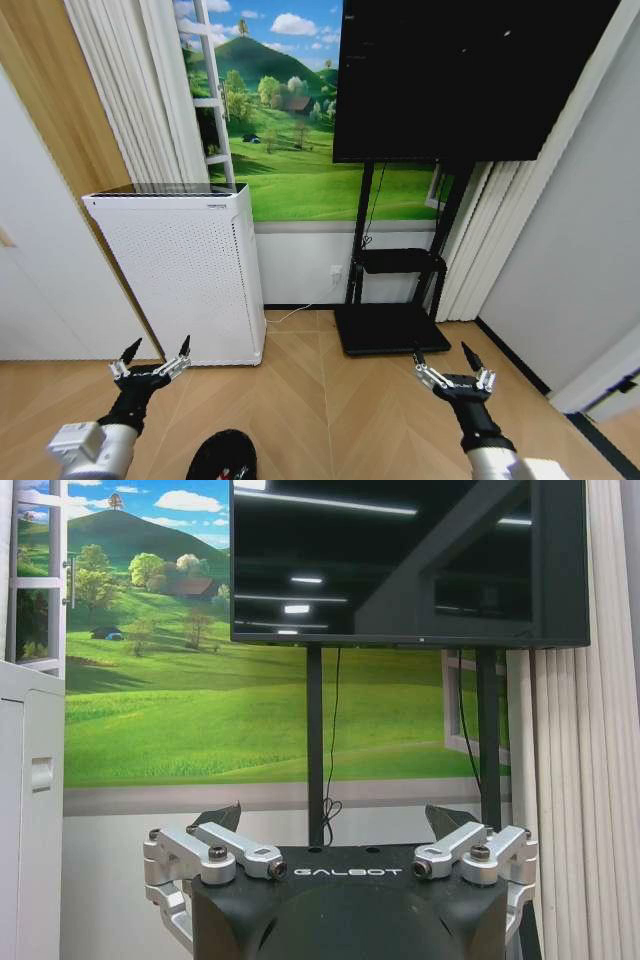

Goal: Pick up the trash bin and place the garbage on the floor into it.

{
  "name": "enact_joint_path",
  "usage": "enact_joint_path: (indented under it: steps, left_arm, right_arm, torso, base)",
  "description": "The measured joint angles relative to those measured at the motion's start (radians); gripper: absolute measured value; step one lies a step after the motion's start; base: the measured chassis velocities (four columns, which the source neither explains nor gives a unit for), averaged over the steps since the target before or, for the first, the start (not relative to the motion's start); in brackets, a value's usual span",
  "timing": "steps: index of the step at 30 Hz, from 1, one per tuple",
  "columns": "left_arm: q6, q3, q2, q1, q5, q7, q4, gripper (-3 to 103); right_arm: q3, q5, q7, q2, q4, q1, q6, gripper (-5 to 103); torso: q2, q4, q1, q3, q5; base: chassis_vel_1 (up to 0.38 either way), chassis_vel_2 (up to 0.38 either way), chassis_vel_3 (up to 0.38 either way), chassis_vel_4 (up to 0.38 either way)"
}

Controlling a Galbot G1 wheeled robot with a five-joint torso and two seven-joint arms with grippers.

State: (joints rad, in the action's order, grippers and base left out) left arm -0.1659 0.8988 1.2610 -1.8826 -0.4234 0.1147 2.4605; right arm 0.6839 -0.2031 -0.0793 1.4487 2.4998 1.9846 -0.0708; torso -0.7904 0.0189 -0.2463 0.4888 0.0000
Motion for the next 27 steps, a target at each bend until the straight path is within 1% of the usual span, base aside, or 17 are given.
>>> enact_joint_path:
  steps: [9, 27]
  left_arm:
    - [0.0, 0.0, 0.0, 0.0, 0.0, 0.0, 0.0, 100]
    - [0.0, 0.0, 0.0, 0.0, 0.0, 0.0, 0.0, 100]
  right_arm:
    - [0.0, 0.0, 0.0, 0.0, 0.0, 0.0, 0.0, 100]
    - [0.0, 0.0, 0.0, 0.0, 0.0, 0.0, 0.0, 100]
  torso:
    - [0.0, 0.0, 0.0, 0.0, 0.0003]
    - [0.0, 0.0, 0.0, 0.0, 0.0]
  base:
    - [-0.034, -0.035, 0.038, 0.037]
    - [0.0, 0.0, 0.0, 0.0]
